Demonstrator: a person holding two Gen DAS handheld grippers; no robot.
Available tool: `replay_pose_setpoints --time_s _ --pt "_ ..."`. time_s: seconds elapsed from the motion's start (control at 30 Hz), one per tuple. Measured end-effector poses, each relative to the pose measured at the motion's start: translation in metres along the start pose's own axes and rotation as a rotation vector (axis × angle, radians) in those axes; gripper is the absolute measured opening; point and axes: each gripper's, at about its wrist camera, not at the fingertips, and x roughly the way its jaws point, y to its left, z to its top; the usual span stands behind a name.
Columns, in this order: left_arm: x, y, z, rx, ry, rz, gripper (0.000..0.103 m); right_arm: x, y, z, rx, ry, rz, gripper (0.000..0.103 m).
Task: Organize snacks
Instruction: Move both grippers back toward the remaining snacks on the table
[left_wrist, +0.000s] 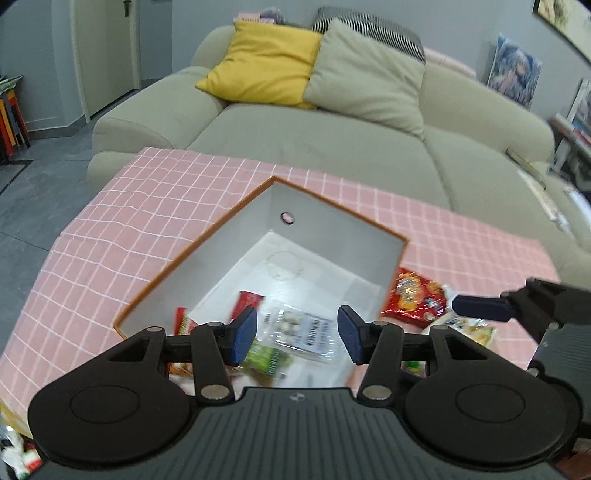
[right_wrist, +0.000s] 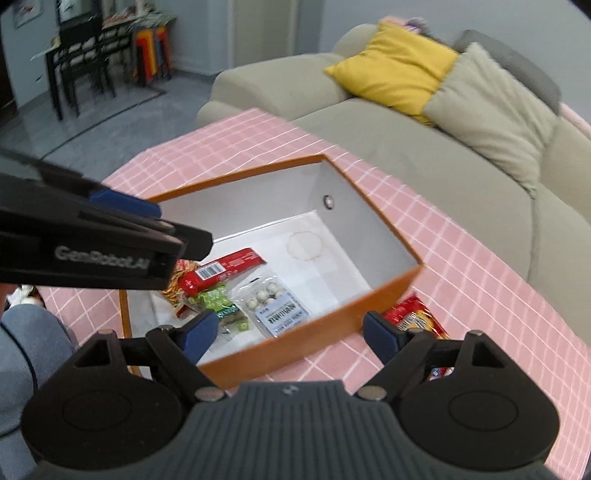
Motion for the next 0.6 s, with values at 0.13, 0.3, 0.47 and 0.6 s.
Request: replay_pose_setpoints --time_s 0.13,0.3,0.47,0.6 --pt "-0.015 -0.013 -0.014 -0.012 -0.051 -0.008 0.060 -0.023 -0.004 -0.023 0.053 -0.052 -0.050 0.083" --pt "-0.027 -0.031 -0.035 -0.012 -0.100 -0.059 0.062 -0.040 -0.011 -0.059 0.141 -0.108 -0.119 0.083" --pt "-0.031 -0.047 -0.055 0.006 -0.122 -0.110 0.062 -0.051 -0.016 -0.096 0.186 -0.143 -0.200 0.083" --pt "-0.024 -0.060 -0.072 0.026 -0.107 -0.157 0.064 -0.058 -0.022 -0.127 0.212 -0.167 -0.263 0.083"
